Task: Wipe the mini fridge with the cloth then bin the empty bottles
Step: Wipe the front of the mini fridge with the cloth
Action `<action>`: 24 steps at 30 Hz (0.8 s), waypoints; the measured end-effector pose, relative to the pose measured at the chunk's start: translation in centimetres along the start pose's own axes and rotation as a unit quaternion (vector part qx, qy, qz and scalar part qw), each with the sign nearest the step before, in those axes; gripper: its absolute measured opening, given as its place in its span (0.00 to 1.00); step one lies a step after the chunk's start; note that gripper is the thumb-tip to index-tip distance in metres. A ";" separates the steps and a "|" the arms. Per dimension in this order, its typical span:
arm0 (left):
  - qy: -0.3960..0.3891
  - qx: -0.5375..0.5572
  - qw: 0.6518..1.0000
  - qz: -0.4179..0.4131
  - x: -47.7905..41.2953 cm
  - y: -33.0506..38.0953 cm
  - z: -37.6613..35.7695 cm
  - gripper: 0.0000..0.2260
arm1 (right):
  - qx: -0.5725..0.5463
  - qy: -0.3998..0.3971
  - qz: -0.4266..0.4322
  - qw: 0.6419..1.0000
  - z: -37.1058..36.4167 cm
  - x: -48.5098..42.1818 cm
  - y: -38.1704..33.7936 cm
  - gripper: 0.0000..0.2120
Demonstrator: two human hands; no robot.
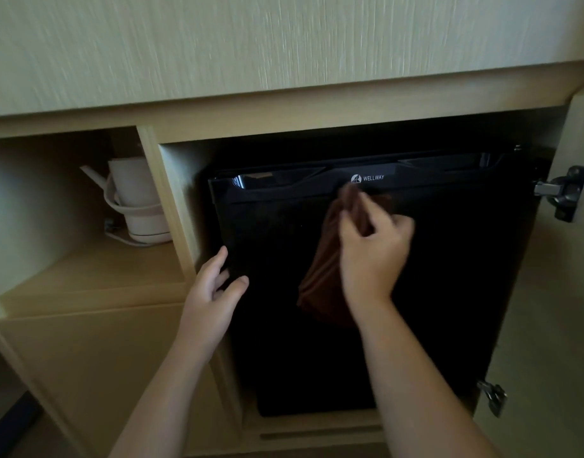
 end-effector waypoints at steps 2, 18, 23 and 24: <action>0.000 -0.009 1.000 -0.003 0.0 0.2 -0.1 0.24 | 0.002 0.041 -0.035 0.999 1.9 -2.3 0.4 0.16; 0.007 0.050 0.997 -0.066 0.2 1.1 2.2 0.21 | -0.005 -0.020 0.028 0.999 -3.0 3.9 -0.2 0.17; 0.008 0.070 0.993 -0.090 0.4 1.3 3.7 0.20 | 0.036 0.055 0.011 0.998 -0.9 0.7 -1.2 0.16; 0.006 0.078 0.992 -0.094 0.4 1.3 3.8 0.20 | 0.053 0.040 0.036 0.997 -2.0 1.7 -1.7 0.15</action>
Point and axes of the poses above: each hand's wrist, its own x-axis away from the middle knuckle, its own z-axis out of the back of the hand, y = z × x, the point moved 7 cm from there along -x, towards the middle knuckle, and after that the axes turned 13 degrees about -z, right-handed, at the moved point
